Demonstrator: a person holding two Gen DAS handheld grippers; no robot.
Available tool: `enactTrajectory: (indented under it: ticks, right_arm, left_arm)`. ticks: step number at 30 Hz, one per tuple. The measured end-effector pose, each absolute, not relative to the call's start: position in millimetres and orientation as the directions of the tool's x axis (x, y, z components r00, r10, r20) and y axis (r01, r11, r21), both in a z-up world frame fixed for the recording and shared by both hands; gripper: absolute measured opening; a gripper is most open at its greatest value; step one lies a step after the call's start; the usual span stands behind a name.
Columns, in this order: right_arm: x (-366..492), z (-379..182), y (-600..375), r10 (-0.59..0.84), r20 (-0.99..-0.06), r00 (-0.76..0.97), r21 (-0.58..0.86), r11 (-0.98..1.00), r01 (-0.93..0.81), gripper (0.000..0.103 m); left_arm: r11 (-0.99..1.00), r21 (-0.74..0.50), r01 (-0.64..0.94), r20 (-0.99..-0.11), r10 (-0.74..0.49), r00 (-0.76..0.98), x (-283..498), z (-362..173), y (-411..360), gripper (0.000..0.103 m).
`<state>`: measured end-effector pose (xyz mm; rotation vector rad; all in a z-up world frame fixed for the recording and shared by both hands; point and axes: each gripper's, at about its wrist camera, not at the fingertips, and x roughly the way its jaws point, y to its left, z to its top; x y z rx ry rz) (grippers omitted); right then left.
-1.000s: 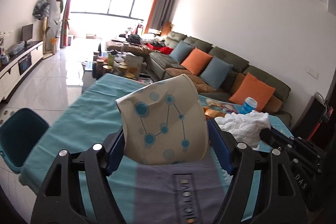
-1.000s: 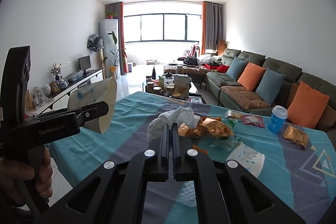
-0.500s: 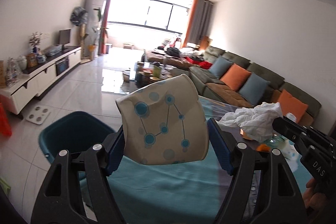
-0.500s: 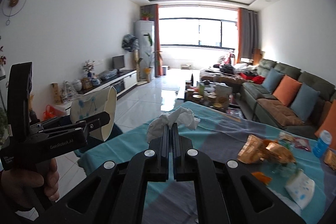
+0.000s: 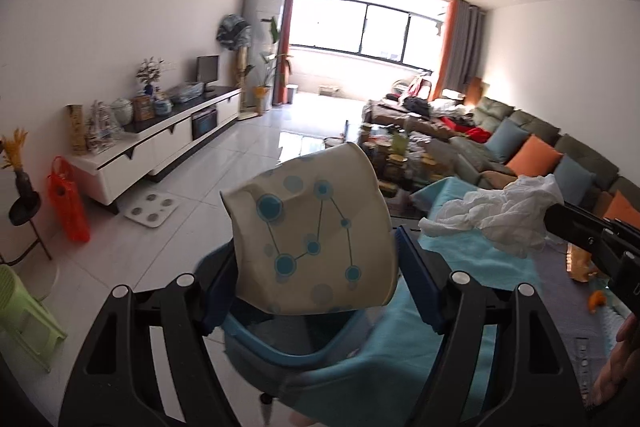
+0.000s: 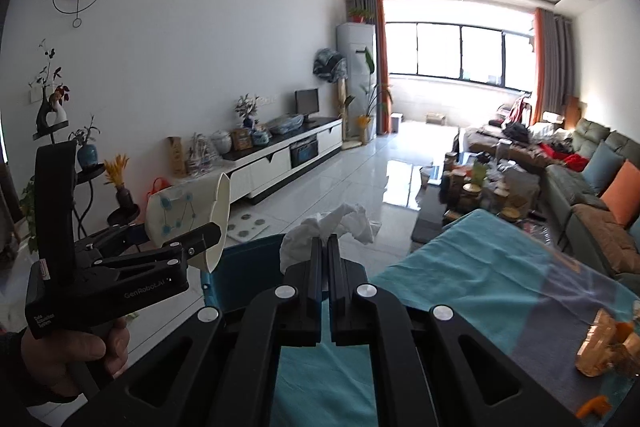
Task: Collect trash
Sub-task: 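Carry the paper cup and tissue over the teal bin with both tools, then open both tools to drop the cup and tissue into the bin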
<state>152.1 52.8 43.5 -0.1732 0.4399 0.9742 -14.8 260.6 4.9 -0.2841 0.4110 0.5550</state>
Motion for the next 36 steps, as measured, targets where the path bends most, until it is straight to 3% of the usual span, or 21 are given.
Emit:
enactTrajectory:
  ticks: [8, 27, 31, 33, 36]
  right_arm:
    - [174.1, 24.3, 121.3, 0.766, -0.525, 0.371, 0.093, 0.484, -0.870, 0.002]
    - [195.7, -33.7, 211.0, 0.614, -0.745, 0.260, 0.049, 0.438, -0.898, 0.005]
    - [195.0, -37.7, 213.3, 0.596, -0.758, 0.265, 0.038, 0.446, -0.894, 0.013]
    - [195.7, -36.4, 208.8, 0.597, -0.751, 0.280, 0.035, 0.460, -0.887, 0.024]
    - [196.2, -32.3, 197.6, 0.607, -0.733, 0.306, 0.038, 0.486, -0.873, 0.028]
  left_arm:
    - [0.786, -0.168, -0.594, -0.496, 0.454, 0.740, -8.6, -6.7, 299.2, 0.072]
    - [0.729, -0.373, -0.574, -0.670, 0.216, 0.710, 78.5, -97.1, 384.2, 0.073]
    - [0.695, -0.415, -0.587, -0.698, 0.171, 0.695, 90.1, -118.5, 398.7, 0.083]
    - [0.665, -0.458, -0.589, -0.702, 0.135, 0.699, 92.7, -127.5, 407.9, 0.091]
    - [0.646, -0.481, -0.592, -0.680, 0.151, 0.717, 90.9, -123.6, 412.3, 0.097]
